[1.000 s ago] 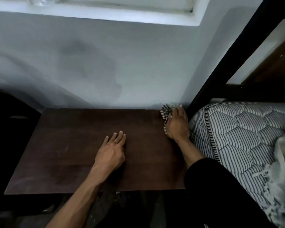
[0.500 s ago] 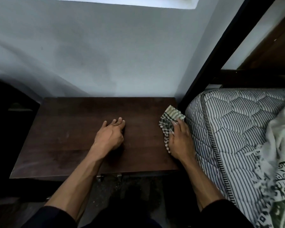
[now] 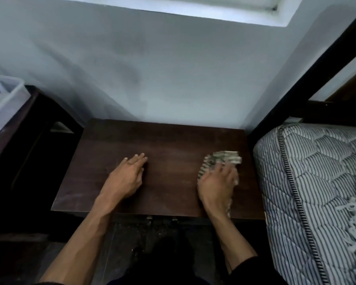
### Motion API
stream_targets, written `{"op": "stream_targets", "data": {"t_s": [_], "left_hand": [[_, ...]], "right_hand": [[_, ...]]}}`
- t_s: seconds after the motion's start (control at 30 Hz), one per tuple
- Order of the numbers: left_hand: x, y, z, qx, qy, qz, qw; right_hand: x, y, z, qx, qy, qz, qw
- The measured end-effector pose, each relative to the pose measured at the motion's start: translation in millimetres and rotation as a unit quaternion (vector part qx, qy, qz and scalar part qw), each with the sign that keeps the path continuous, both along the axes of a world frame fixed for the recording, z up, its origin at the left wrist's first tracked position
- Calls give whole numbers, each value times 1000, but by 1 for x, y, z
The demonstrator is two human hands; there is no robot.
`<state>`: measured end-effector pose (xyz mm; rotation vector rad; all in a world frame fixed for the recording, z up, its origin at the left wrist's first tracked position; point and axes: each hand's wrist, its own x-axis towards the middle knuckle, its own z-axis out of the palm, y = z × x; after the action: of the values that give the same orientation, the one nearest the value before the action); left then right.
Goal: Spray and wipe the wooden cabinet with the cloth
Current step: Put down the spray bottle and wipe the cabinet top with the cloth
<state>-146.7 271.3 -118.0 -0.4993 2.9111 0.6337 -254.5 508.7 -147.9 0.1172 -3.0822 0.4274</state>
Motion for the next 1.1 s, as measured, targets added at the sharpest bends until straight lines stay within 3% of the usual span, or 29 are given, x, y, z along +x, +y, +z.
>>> {"op": "stream_targets", "data": {"t_s": [0.1,0.2,0.27,0.33,0.43,0.5,0.6,0.67,0.73,0.8,0.93,1.03,1.1], "left_hand": [[24,-20,0,10,23,72,997],[39,-34,-3,13,32,113,993],[45,-41,-8,16,29,127,991],[49,-44,-10,20,28,134,990],[55,-45,-11,26,38,133,990],[64,-49,-10,26,50,139,989],[80,-57,-11,25,50,157,986],[92,-63,-13,26,40,178,983],[102,-68,-15,24,34,191,981],[108,-71,-19,24,35,195,980],[110,-77,-20,13,45,207,977],[113,-86,-21,5,34,209,977],[115,-88,-21,10,28,205,978]], "right_hand": [[46,-63,-8,-12,34,184,982],[82,-85,-18,-38,21,449,892],[65,-76,-17,-53,10,557,829],[27,-59,-19,-46,34,546,836],[-49,-27,-19,-34,48,341,938],[-86,-18,-20,-47,60,197,977],[-98,-37,-15,-49,44,49,997],[-79,-63,-10,-40,11,14,999],[-45,-91,-10,-29,-11,85,996],[4,-113,-15,-37,1,232,972],[72,-118,-13,-34,8,537,843],[55,-120,-12,-25,0,601,799],[41,-131,-10,-23,-5,608,794]]}}
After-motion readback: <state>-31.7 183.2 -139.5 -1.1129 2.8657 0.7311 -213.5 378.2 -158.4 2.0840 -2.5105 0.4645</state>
